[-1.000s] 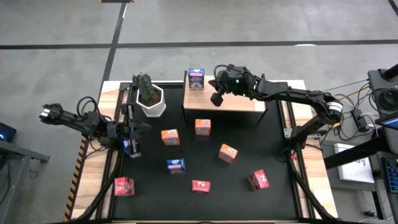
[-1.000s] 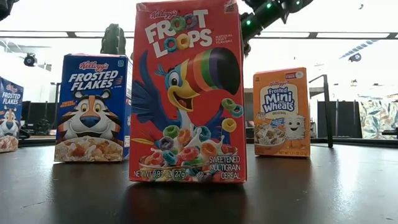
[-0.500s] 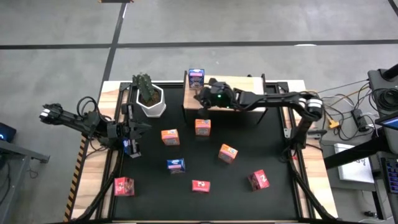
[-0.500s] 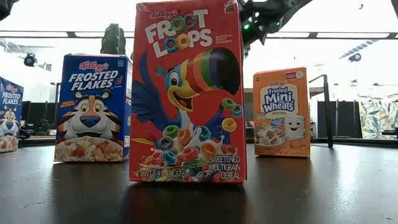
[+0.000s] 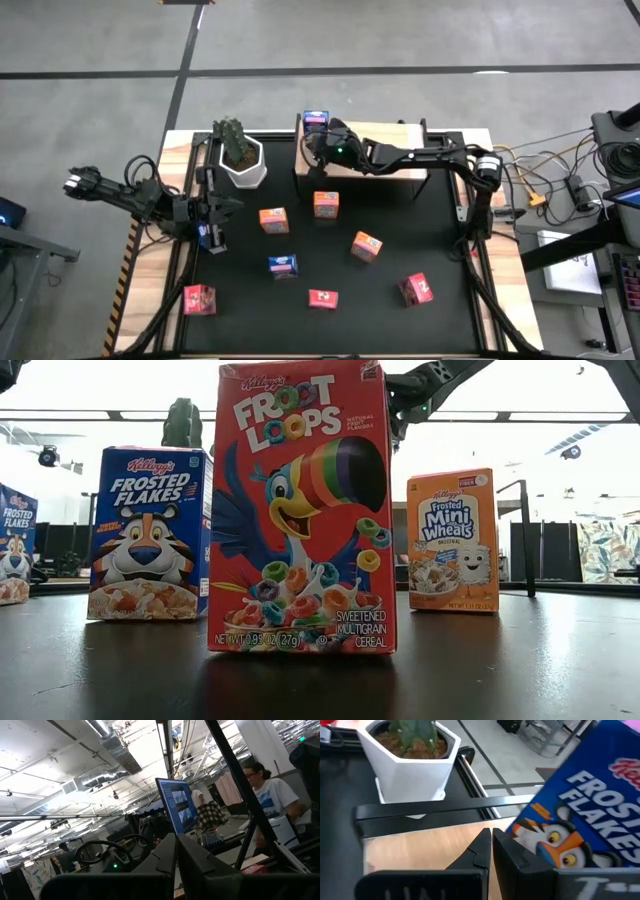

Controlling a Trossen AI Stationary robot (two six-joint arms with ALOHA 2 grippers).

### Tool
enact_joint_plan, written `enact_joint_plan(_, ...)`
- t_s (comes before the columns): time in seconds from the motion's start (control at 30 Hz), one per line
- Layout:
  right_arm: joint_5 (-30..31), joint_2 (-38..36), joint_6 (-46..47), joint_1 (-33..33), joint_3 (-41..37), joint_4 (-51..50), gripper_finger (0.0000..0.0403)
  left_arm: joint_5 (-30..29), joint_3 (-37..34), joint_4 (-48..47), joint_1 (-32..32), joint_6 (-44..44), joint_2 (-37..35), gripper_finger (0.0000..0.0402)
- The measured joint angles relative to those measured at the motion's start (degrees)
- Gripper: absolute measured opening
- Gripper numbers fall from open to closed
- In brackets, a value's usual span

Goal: Stack cereal on shelf
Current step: Put the right blue cereal box on the shelf

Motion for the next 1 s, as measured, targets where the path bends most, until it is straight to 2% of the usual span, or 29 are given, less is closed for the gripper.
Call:
enact_joint_plan(0.57,-0.82,0.0,-3.53,-3.27,-0.04,-0.04,0.0009,0.0,0.0,-0.07,0.0,-0.89,0.0,0.0)
enact_joint_plan(1.0,1.19,-0.09,-6.81,-3.9,-0.09,-5.45,0.0009,0.0,0.0,-0.42,0.01,-0.89,0.0,0.0)
